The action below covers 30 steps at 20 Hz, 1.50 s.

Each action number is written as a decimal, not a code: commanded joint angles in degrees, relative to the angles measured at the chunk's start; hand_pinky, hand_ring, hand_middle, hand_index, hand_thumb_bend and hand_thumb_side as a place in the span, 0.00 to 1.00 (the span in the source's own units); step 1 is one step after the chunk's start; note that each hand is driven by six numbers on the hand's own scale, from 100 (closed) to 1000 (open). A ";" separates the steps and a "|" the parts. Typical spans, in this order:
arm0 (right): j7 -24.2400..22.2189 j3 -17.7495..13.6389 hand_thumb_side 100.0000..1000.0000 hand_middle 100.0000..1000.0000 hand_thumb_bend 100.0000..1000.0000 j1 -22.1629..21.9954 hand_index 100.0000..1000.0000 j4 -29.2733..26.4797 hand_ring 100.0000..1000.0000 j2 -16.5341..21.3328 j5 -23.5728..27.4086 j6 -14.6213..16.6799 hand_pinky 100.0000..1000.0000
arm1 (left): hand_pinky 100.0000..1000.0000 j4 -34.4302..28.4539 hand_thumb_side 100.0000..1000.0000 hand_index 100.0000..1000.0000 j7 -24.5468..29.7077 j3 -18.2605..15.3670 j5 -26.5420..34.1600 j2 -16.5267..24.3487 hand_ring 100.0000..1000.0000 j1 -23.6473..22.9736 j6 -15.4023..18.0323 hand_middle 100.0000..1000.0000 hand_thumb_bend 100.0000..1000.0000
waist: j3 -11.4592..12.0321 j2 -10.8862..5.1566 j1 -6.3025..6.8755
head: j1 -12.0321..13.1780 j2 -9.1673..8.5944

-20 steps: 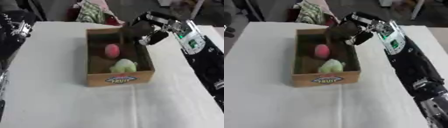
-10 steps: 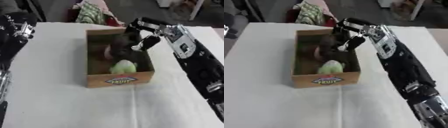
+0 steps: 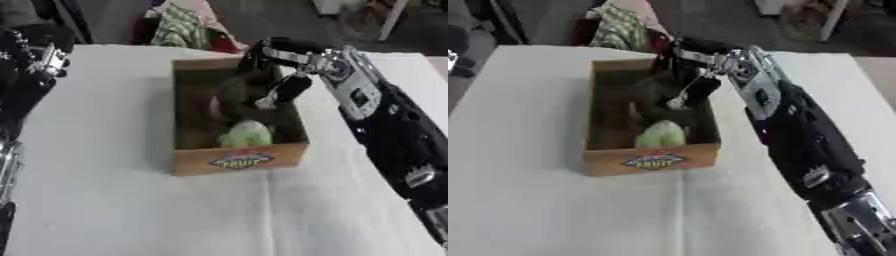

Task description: Pick up objects on the table and place them in the box.

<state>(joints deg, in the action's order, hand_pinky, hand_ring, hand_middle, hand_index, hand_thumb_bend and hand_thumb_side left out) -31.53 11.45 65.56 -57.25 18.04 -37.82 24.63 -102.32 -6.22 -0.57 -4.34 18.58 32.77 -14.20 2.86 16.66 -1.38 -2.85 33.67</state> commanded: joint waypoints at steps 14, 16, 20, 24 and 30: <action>0.47 1.10 0.41 0.87 0.47 -3.34 0.91 -16.57 0.87 14.06 11.72 0.84 0.82 | 0.54 -1.93 0.53 0.73 -2.59 -2.85 0.25 2.30 0.53 -1.70 -0.13 0.54 0.44 | -2.09 -2.02 -0.38 | 3.05 0.21; 1.94 -0.08 0.41 0.85 0.46 -5.44 0.90 -19.44 0.85 15.78 13.68 0.46 0.81 | 0.54 -1.89 0.53 0.73 -2.79 -3.06 0.29 2.43 0.54 -1.98 -0.14 0.54 0.44 | -2.40 -1.91 -0.35 | 3.40 0.21; 5.59 -3.69 0.35 0.85 0.44 -10.86 0.89 -25.43 0.85 18.73 17.49 -1.66 0.80 | 0.55 -1.80 0.53 0.72 -2.99 -3.39 0.55 2.56 0.54 -2.51 0.07 0.55 0.45 | -2.88 -1.59 -0.03 | 4.09 0.16; 9.41 -7.96 0.29 0.85 0.42 -16.90 0.88 -30.27 0.84 20.97 21.32 -5.16 0.79 | 0.55 -1.76 0.53 0.72 -2.95 -3.65 1.00 2.80 0.54 -3.17 0.68 0.55 0.46 | -3.32 -1.44 0.22 | 4.43 0.16; 15.15 -15.06 0.21 0.80 0.40 -26.02 0.86 -34.53 0.81 20.22 27.07 -10.77 0.75 | 0.55 -1.50 0.52 0.72 -3.07 -3.95 2.15 2.87 0.55 -4.61 2.35 0.56 0.49 | -4.31 -1.00 0.53 | 5.24 0.95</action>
<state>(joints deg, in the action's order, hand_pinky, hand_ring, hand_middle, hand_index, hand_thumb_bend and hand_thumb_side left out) -17.70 -1.50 38.98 -89.92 37.00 -12.24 14.80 -103.01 -9.28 -3.91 -2.59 19.76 27.72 -12.38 -1.44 16.67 -0.87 2.07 34.28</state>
